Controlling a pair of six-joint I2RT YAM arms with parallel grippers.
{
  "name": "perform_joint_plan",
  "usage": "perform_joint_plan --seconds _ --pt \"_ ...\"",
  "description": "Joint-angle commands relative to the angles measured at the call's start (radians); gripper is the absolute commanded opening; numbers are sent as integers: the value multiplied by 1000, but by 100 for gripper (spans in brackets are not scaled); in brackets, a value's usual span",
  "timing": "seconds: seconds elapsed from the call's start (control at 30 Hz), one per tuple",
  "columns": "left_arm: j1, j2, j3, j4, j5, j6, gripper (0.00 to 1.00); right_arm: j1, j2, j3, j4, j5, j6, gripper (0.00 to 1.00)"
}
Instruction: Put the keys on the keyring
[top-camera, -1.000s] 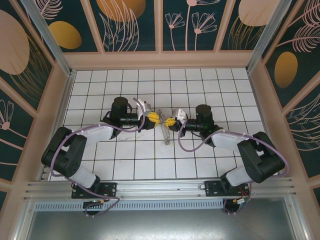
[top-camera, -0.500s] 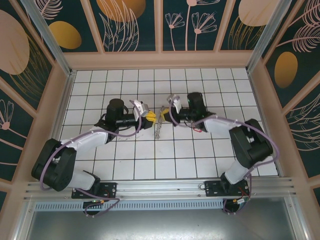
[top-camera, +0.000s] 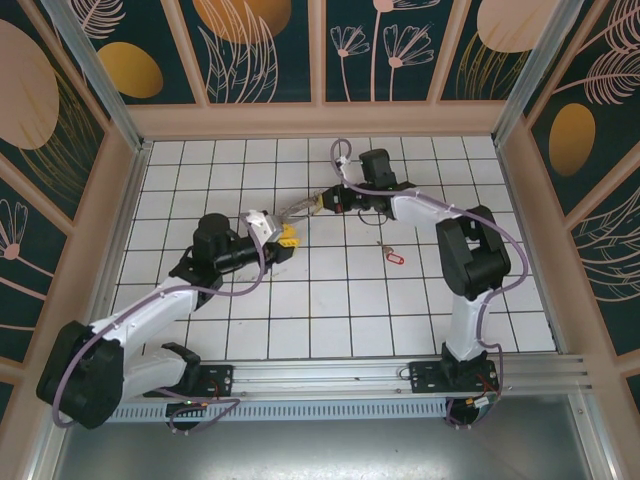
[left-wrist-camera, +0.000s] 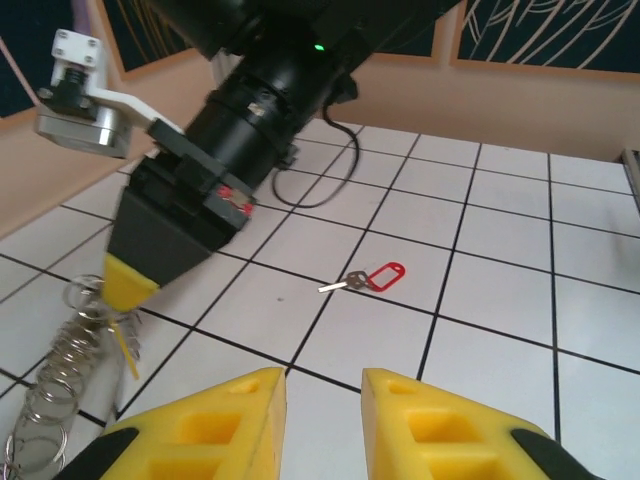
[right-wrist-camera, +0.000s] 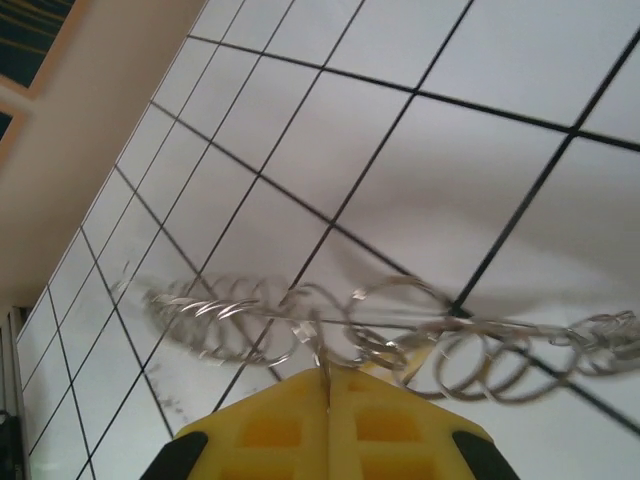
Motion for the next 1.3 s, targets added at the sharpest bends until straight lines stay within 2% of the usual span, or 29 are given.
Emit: perform_joint_plan --seconds 0.0,0.13,0.2,0.27,0.3,0.33,0.37,0.43,0.47,0.53,0.6,0.67,0.73,0.83,1.27 --pt "-4 -54 -40 -7 -93 -9 29 53 -119 -61 -30 5 -32 0" --pt "-4 -89 -61 -1 -169 -4 29 100 -241 -192 43 -10 -127 0" --pt "-4 -96 -61 2 -170 7 29 133 -321 -296 153 79 -184 0" --pt "-4 -96 -53 -1 -174 18 29 160 -378 -401 262 228 -281 0" --pt "-4 -95 -51 0 -175 23 30 153 -380 -421 287 287 -270 0" --pt "-4 -91 -48 0 -173 28 30 122 -365 -407 268 268 -219 0" --pt "-4 -85 -42 -2 -172 31 30 91 -335 -368 228 172 -154 0" --pt "-4 -72 -27 -18 -154 36 29 53 -281 -289 113 177 -70 0" --pt "-4 -67 -20 -23 -140 38 29 76 -273 -260 60 167 -137 0" --pt "-4 -63 -16 -25 -125 39 29 161 -316 -290 82 193 -301 0" --pt "-3 -64 -18 -25 -116 43 29 207 -396 -406 248 177 -416 0" --pt "-4 -70 -20 -22 -112 47 29 221 -478 -544 481 179 -471 0" --pt "-4 -80 -18 -31 -102 60 29 230 -543 -641 639 192 -566 0" --pt "-5 -98 -18 -53 -80 85 29 245 -593 -659 619 216 -701 0" --pt "-4 -131 20 -108 -19 129 32 254 -705 -718 604 196 -775 0"
